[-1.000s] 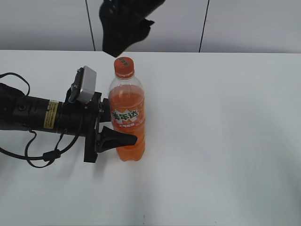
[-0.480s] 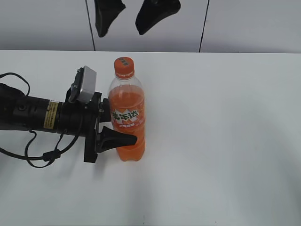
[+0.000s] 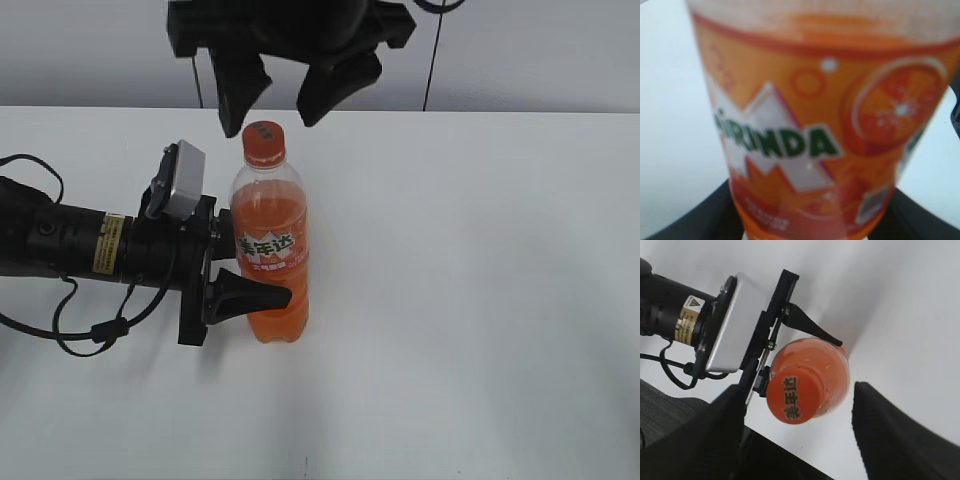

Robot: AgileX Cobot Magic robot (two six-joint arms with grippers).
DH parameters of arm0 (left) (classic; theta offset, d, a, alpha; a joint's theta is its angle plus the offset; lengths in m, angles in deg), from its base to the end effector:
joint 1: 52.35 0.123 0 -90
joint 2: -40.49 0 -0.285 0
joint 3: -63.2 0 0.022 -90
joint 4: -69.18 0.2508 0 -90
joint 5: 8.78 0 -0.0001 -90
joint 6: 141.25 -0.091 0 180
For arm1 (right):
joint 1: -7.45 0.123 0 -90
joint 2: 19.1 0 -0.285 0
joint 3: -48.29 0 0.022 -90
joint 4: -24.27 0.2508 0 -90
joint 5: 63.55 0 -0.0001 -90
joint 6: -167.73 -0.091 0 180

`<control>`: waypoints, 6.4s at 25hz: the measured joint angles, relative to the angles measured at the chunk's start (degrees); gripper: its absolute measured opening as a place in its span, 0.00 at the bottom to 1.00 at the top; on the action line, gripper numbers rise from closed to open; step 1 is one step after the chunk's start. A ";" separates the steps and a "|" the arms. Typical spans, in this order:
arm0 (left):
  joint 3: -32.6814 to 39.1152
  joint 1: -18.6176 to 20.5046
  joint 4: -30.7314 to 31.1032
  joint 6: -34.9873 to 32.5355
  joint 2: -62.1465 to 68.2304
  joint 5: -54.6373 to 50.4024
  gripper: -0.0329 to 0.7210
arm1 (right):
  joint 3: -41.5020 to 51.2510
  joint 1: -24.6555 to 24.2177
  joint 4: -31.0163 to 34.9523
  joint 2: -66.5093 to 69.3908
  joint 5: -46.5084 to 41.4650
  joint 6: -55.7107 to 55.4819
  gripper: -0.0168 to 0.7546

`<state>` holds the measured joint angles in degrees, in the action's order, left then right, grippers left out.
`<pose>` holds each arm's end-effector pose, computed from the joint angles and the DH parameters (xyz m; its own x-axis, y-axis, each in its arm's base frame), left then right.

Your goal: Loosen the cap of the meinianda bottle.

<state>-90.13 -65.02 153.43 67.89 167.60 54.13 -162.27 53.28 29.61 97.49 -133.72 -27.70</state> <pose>0.3025 -0.1506 0.1013 -0.0476 0.3663 -0.9293 0.9956 0.0920 -0.0148 0.2820 0.3017 0.3342 -0.8277 -0.4281 -0.3629 -0.5171 0.8331 0.1965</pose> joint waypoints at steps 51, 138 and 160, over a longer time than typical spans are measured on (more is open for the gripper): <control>0.00 0.00 -0.30 0.37 0.00 -0.09 0.59 | 0.44 0.00 -1.28 1.40 0.57 87.49 0.36; 0.00 0.00 -0.08 0.18 0.04 -0.03 0.59 | 2.67 0.00 1.58 -0.34 0.34 -0.78 0.62; 0.00 0.00 -0.03 0.18 0.04 -0.03 0.59 | 2.60 0.00 1.05 0.55 1.97 0.46 0.38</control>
<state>-90.13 -65.02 153.39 68.06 167.64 54.10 -159.67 53.28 30.66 98.03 -131.75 -27.24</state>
